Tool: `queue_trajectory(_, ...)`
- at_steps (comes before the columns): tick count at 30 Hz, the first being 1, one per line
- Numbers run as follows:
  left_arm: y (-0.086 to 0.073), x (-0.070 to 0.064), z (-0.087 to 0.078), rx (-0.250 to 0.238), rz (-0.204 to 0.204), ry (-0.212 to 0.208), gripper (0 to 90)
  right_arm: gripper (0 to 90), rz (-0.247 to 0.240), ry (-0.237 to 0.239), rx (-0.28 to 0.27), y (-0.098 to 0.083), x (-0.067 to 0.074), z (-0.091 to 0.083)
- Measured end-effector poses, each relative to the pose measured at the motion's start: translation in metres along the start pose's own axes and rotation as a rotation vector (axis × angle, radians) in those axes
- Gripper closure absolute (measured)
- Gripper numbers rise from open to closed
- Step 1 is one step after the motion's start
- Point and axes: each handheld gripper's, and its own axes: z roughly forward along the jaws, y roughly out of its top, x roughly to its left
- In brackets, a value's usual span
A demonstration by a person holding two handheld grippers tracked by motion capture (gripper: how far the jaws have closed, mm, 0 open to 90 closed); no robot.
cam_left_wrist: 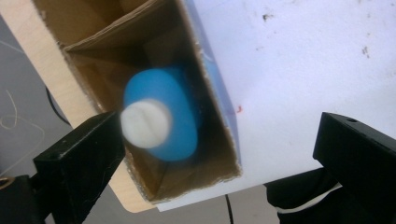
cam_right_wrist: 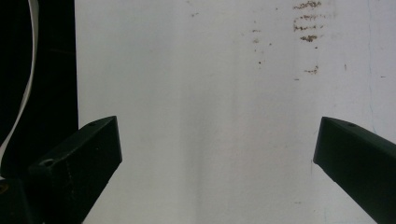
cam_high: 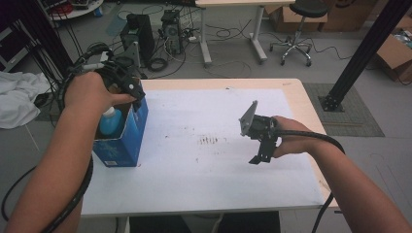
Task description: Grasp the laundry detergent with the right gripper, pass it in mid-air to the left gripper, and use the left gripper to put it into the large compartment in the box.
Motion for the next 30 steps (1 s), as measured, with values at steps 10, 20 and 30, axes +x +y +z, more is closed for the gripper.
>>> queue_trajectory(10, 0.007, -0.026, 0.001, -0.011, 0.150, -0.047, 0.1, 0.6, 0.009, 0.004, 0.010, -0.002, 0.000, 0.000)
queue_trajectory(20, 0.010, -0.066, 0.002, -0.068, 0.501, -0.099, 0.1, 1.1, 0.008, -0.003, 0.027, -0.003, -0.001, -0.001)
queue_trajectory(30, 0.002, -0.096, 0.009, -0.075, 0.751, -0.131, 0.1, 0.9, 0.000, -0.002, 0.036, 0.002, 0.002, -0.003)
